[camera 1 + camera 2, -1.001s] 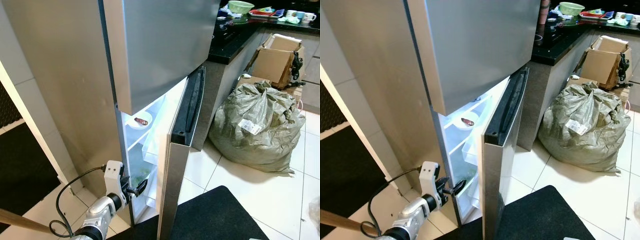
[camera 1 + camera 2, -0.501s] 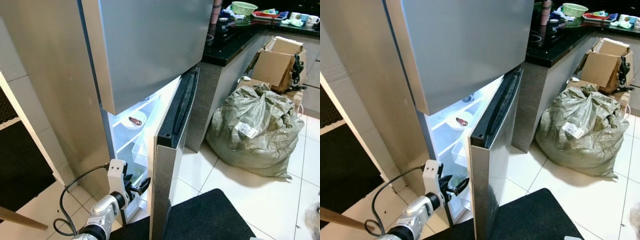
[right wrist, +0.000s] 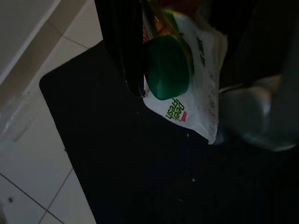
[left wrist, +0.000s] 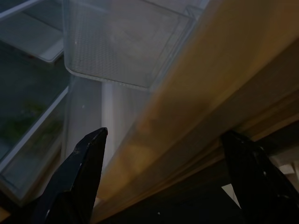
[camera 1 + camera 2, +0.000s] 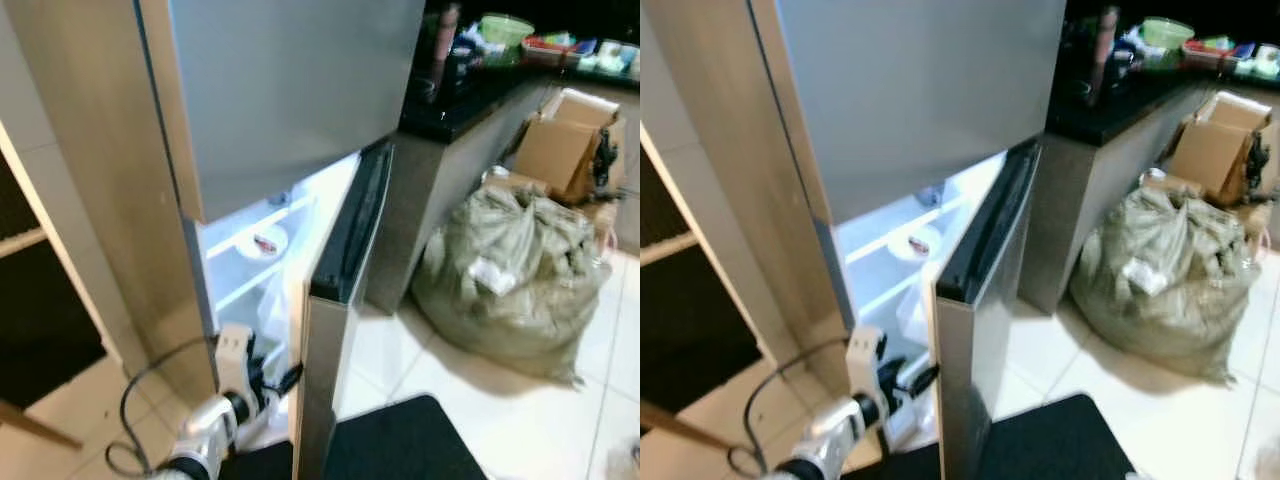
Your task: Restocking fridge
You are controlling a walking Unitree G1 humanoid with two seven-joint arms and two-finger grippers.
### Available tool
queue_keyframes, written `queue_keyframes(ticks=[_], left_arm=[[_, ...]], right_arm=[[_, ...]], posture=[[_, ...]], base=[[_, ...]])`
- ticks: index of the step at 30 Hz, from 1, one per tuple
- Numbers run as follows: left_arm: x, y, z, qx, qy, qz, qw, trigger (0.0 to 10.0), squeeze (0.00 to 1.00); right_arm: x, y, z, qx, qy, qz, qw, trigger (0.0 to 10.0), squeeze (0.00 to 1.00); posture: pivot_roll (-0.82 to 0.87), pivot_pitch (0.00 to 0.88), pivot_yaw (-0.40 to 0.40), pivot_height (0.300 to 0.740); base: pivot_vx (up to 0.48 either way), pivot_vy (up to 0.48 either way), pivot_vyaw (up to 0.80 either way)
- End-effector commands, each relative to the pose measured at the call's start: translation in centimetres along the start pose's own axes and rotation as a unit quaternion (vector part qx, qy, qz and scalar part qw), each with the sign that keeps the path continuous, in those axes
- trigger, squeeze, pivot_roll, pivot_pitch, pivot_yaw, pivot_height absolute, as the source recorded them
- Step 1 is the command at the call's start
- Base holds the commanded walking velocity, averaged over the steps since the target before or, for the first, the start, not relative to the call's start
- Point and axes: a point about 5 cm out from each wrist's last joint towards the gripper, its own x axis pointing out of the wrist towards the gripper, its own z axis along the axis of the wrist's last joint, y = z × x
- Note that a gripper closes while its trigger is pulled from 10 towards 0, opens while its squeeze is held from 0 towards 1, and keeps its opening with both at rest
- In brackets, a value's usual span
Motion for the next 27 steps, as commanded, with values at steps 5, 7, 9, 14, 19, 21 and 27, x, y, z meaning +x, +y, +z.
queue_keyframes(ticks=[5, 7, 9, 14, 19, 21, 27], left_arm=[[0.9, -0.4, 1.4, 0.009, -0.025, 0.0, 1.0, 10.0, 0.0], [0.9, -0.5, 1.4, 0.009, -0.025, -0.001, 1.0, 10.0, 0.0], [1.0, -0.6, 1.4, 0.009, -0.026, -0.004, 1.0, 10.0, 0.0], [1.1, -0.9, 1.4, 0.007, -0.027, -0.013, 1.0, 10.0, 0.0], [1.5, -1.6, 1.5, -0.002, -0.034, -0.034, 0.999, 10.0, 0.0], [1.6, -2.2, 1.3, -0.012, -0.031, -0.06, 0.998, 10.0, 0.0], [1.1, -2.3, 0.6, -0.031, -0.022, -0.102, 0.994, 10.0, 0.0]], right_arm=[[0.0, -0.1, 0.0, -0.004, 0.002, -0.001, 1.0, 10.0, 0.0], [0.0, 0.0, 0.0, -0.004, 0.002, -0.001, 1.0, 10.0, 0.0], [0.0, 0.0, 0.0, -0.004, 0.003, -0.001, 1.0, 10.0, 0.0], [0.0, -0.1, -0.1, -0.004, 0.003, -0.002, 1.0, 10.0, 0.0], [0.0, -0.3, -0.1, -0.005, 0.004, -0.003, 1.0, 10.0, 0.0], [0.0, -0.3, -0.1, -0.005, 0.003, -0.004, 1.0, 10.0, 0.0], [0.0, -0.3, -0.1, -0.006, 0.003, -0.003, 1.0, 10.0, 0.0]], posture=[[-0.04, 0.0, -0.017, 0.74], [-0.04, 0.0, -0.017, 0.74], [-0.04, 0.0, -0.017, 0.74], [-0.04, 0.0, -0.017, 0.74], [-0.05, 0.0, -0.017, 0.74], [-0.05, 0.0, -0.017, 0.74], [-0.05, 0.0, -0.016, 0.74]], base=[[0.241, -0.412, 0.0], [0.12, -0.412, 0.0], [0.24, -0.412, 0.0], [0.242, -0.412, 0.0], [0.241, -0.382, 0.0], [0.0, 0.0, 0.0], [0.0, 0.0, 0.0]])
